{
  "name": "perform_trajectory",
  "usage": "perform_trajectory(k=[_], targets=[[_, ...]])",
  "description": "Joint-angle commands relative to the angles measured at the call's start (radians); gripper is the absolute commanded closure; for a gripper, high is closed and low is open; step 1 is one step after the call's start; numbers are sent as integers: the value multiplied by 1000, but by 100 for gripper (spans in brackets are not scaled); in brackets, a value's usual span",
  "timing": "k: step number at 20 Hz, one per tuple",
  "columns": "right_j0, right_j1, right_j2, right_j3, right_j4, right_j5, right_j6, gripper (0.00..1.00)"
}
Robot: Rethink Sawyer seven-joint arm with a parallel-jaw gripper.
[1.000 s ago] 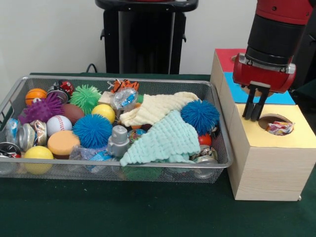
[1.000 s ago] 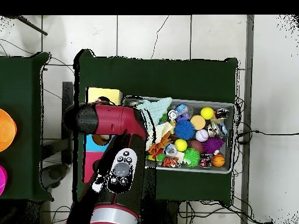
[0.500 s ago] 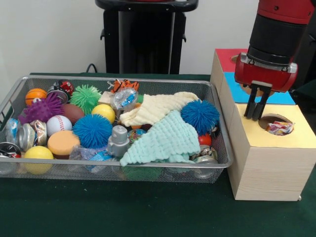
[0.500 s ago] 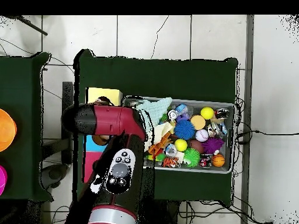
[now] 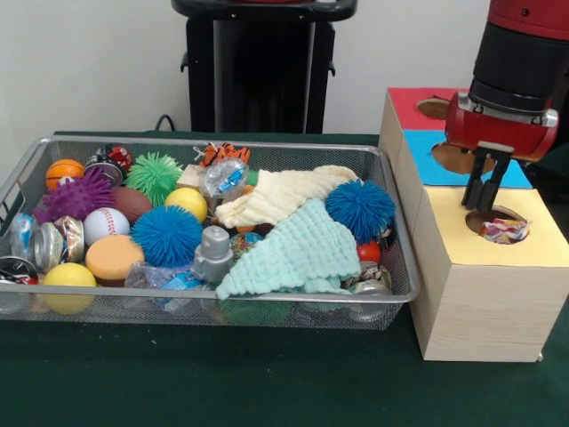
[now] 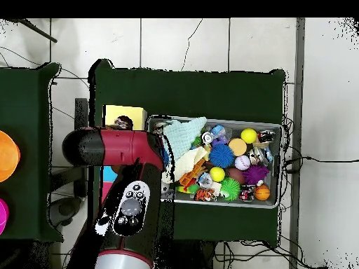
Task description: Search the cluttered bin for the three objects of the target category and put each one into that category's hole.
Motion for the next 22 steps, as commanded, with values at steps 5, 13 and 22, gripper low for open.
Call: perform_trajectory(k=[5, 13, 22], targets=[[-21, 28, 96, 157, 24, -23, 178, 100], [-36, 27, 97, 169, 21, -33, 169, 100], [-42, 68, 105, 133, 43, -65, 187, 100]])
